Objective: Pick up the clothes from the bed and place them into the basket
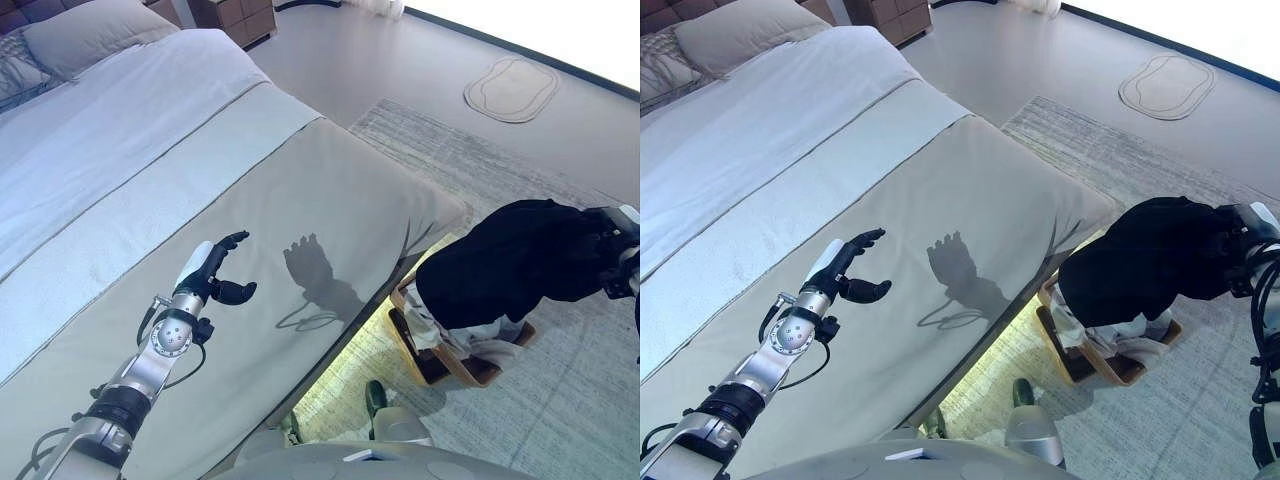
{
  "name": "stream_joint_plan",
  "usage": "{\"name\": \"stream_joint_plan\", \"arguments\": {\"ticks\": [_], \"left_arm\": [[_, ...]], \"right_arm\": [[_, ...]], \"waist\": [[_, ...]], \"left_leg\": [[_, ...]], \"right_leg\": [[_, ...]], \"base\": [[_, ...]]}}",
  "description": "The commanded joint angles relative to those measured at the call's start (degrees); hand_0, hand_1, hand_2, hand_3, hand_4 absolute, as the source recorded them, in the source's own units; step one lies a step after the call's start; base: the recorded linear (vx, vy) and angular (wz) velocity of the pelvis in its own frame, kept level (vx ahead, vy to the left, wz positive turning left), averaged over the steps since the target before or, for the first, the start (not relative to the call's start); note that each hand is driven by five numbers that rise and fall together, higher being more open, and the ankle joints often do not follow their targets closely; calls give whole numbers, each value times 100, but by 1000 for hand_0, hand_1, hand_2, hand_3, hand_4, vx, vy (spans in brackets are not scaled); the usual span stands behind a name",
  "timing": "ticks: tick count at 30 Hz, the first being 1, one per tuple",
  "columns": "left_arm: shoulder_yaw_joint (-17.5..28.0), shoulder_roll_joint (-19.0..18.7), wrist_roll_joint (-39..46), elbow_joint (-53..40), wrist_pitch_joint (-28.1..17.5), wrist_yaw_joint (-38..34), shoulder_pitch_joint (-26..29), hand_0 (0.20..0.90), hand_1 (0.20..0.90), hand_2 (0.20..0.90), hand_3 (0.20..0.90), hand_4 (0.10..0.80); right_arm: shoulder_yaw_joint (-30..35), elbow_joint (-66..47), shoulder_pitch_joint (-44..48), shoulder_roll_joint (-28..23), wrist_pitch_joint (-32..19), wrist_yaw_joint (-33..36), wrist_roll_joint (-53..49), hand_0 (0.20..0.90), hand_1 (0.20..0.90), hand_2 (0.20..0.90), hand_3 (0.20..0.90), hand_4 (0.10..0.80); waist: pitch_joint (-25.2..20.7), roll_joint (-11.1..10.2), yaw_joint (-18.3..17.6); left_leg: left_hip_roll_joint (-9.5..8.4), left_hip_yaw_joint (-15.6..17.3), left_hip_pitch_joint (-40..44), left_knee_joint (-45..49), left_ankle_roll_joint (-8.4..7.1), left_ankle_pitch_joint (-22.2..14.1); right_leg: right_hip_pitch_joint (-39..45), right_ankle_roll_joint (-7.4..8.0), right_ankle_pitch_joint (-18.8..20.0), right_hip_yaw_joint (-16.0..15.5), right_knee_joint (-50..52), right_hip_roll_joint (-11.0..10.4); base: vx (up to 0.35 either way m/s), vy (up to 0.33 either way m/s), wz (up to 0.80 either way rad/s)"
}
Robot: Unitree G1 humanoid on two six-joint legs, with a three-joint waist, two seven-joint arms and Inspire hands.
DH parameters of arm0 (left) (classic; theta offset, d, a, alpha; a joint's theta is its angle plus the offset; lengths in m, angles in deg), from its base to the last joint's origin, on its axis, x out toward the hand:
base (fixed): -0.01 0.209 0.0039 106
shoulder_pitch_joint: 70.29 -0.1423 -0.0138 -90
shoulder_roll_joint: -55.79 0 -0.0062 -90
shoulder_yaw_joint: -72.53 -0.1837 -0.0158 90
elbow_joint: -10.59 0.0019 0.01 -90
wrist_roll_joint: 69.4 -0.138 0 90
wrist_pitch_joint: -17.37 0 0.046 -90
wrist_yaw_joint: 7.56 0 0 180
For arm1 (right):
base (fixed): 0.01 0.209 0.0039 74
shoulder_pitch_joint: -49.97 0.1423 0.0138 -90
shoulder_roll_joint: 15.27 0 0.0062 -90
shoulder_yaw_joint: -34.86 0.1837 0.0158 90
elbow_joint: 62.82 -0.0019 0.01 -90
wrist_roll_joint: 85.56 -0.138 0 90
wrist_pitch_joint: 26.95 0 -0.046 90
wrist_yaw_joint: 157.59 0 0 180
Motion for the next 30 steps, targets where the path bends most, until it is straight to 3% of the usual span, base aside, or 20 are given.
{"name": "stream_joint_plan", "arguments": {"ticks": [1, 30], "left_arm": [[222, -154, 34, 48, -583, -308, 231, 900, 900, 900, 900, 800], [4, -86, 271, -204, -550, -670, 599, 900, 900, 900, 900, 800]], "right_arm": [[-241, 253, 873, -397, -454, 480, 304, 300, 300, 300, 200, 100], [-212, 630, 1085, -507, 14, 900, 232, 300, 300, 300, 200, 100]], "waist": [[-608, -130, 120], [54, 756, -243]], "left_leg": [[211, -379, -16, 664, -168, -694], [198, -147, -222, 437, -381, -450]], "right_leg": [[-252, 10, -285, -335, 544, -32], [-716, 26, -223, -340, 501, -204]], "base": [[5, -70, 6], [-68, 4, 0]]}}
